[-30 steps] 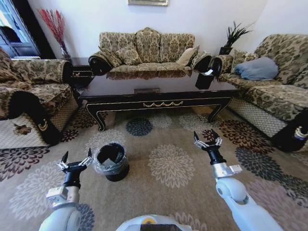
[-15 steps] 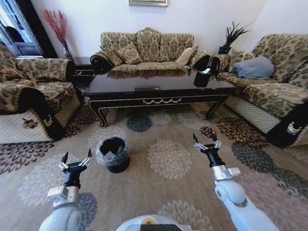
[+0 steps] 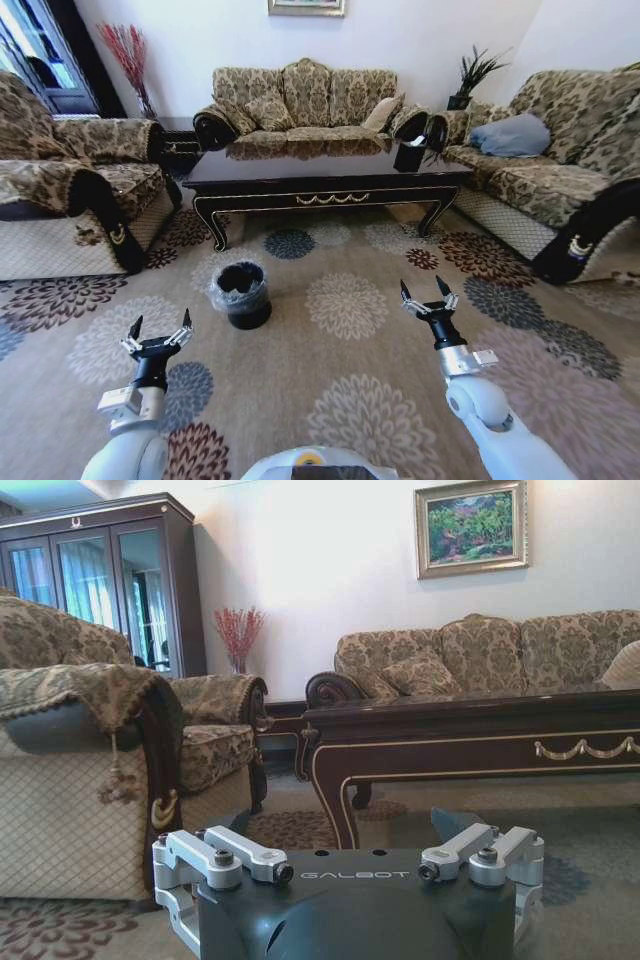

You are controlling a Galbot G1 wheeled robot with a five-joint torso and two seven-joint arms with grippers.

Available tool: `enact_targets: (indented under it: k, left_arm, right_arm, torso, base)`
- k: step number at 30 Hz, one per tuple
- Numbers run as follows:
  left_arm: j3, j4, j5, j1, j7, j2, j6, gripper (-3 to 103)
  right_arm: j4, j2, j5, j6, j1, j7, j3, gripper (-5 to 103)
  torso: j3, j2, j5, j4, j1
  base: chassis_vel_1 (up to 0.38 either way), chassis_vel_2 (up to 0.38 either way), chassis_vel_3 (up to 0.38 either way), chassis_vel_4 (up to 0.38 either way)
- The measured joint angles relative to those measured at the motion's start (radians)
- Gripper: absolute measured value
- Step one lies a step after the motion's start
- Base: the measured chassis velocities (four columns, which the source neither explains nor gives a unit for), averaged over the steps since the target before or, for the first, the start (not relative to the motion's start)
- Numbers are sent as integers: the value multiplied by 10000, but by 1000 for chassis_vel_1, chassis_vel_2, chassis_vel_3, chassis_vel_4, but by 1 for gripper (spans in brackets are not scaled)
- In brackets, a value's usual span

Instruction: Move to the front of the table and pick up the trash from the floor, then place it into the trash bin.

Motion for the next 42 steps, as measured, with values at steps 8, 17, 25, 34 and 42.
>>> enact_targets:
  k: [8, 17, 25, 34, 42]
  left_arm:
    - [19, -20, 68, 31, 1, -54, -11, 100]
    - [30, -59, 101, 57, 0, -98, -33, 100]
    - [75, -16, 137, 18, 2, -126, -39, 100]
    - [158, 49, 212, -33, 3, -145, -43, 100]
    - [236, 65, 314, -19, 3, -168, -56, 100]
  right_arm:
    - [-80, 56, -13, 70, 35, -25, 2, 100]
    - [-189, 73, -16, 138, 71, -52, -6, 100]
    - [-299, 115, -29, 193, 118, -96, -45, 100]
    - [-398, 143, -45, 310, 153, -123, -64, 100]
    - [-451, 176, -51, 606, 124, -256, -36, 100]
  torso:
    - [0, 0, -2, 0, 0]
    - [-1, 0, 6, 0, -1]
    - [1, -1, 0, -1, 1]
    - [-2, 1, -8, 0, 0]
    - [-6, 4, 0, -4, -5]
  base:
    - [253, -255, -261, 252]
    - [279, -278, -285, 279]
    - [301, -315, -295, 321]
    - [273, -334, -281, 344]
    - [205, -261, -209, 252]
